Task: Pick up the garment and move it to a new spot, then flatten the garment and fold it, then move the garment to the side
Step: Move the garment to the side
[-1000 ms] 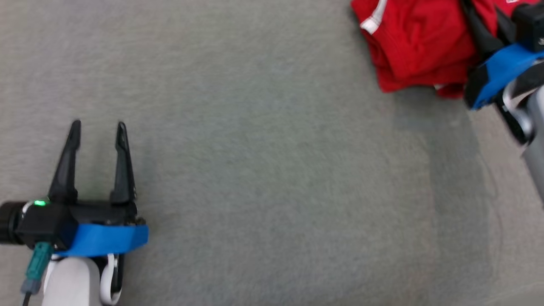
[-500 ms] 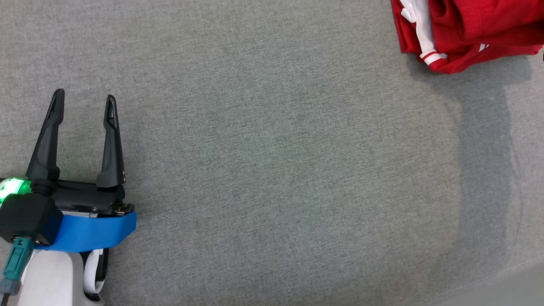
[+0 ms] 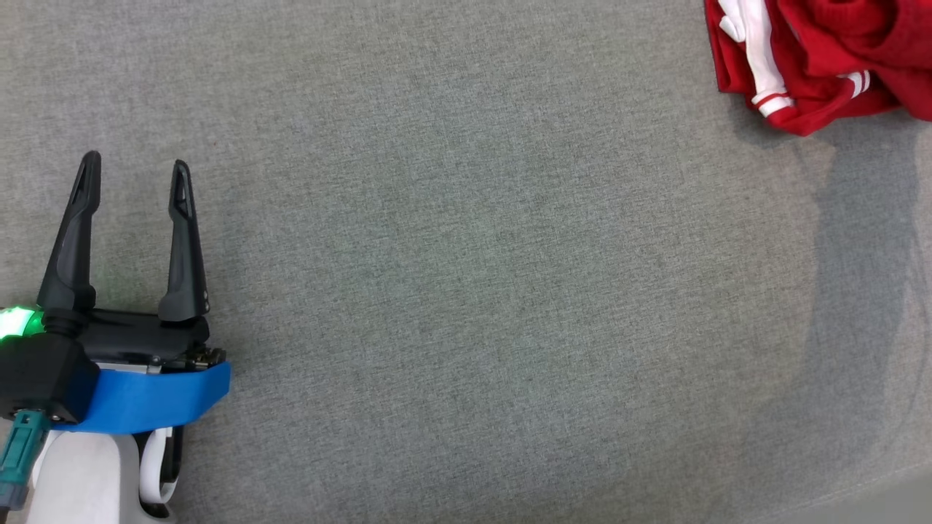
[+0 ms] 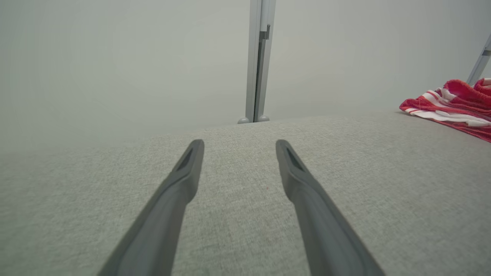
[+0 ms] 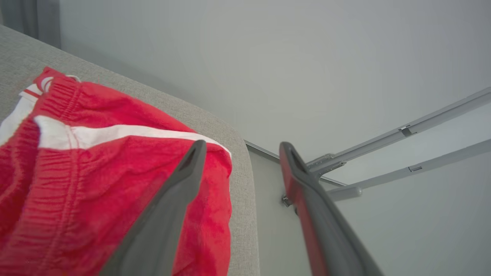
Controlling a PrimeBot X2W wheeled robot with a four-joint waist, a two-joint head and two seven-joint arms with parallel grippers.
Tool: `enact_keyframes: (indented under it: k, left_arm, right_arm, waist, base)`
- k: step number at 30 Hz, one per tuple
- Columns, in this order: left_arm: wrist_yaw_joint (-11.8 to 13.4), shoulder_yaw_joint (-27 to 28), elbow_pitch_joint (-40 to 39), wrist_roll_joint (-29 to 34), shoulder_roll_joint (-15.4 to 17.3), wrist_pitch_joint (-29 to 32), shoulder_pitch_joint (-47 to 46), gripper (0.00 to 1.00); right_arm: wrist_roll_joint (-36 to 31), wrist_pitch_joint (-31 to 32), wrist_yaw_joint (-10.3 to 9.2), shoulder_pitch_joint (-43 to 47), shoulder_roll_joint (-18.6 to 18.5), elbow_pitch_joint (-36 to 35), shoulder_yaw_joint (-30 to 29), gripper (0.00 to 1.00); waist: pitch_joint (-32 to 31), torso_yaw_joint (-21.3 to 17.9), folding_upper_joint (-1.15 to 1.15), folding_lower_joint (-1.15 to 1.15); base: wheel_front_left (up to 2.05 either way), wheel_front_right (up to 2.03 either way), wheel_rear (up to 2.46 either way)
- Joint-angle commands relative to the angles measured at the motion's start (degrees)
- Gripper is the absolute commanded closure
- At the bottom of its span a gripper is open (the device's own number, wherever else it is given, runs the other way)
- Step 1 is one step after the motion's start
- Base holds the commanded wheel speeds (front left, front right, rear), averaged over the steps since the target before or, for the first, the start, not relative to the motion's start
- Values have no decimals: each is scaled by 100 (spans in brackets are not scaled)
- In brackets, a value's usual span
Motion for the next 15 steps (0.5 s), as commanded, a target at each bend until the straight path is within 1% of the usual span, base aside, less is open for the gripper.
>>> enact_keyframes:
  k: [1, 4, 8, 12, 15]
  left_arm:
    - [37, 27, 27, -18, 7, -39, 63, 0]
    - [60, 32, 128, -56, -30, -69, 91, 0]
    - [110, 48, 347, -132, -101, -121, 220, 0]
    - [163, 83, 561, -212, -208, -158, 422, 0]
    - [197, 135, 701, -271, -279, -181, 647, 0]
  right_arm:
    - [-114, -136, -1, -106, 59, 64, -73, 0]
    - [-258, -493, -1, -46, 176, 164, -259, 0]
    - [-333, -895, -1, 284, 458, 152, -465, 0]
    - [-324, -1056, -1, 768, 821, -148, -491, 0]
    - [-239, -1082, -1, 1234, 1147, -536, -504, 0]
  waist:
    - [-35, 8, -1, -1]
    - [-192, 52, -1, -1]
    - [-591, 161, -1, -1]
    - [-1104, 313, -1, -1]
    - [-1476, 446, -1, -1]
  base:
    - [0, 0, 0]
    - [0, 0, 0]
    - [0, 0, 0]
    - [0, 0, 0]
    - [0, 0, 0]
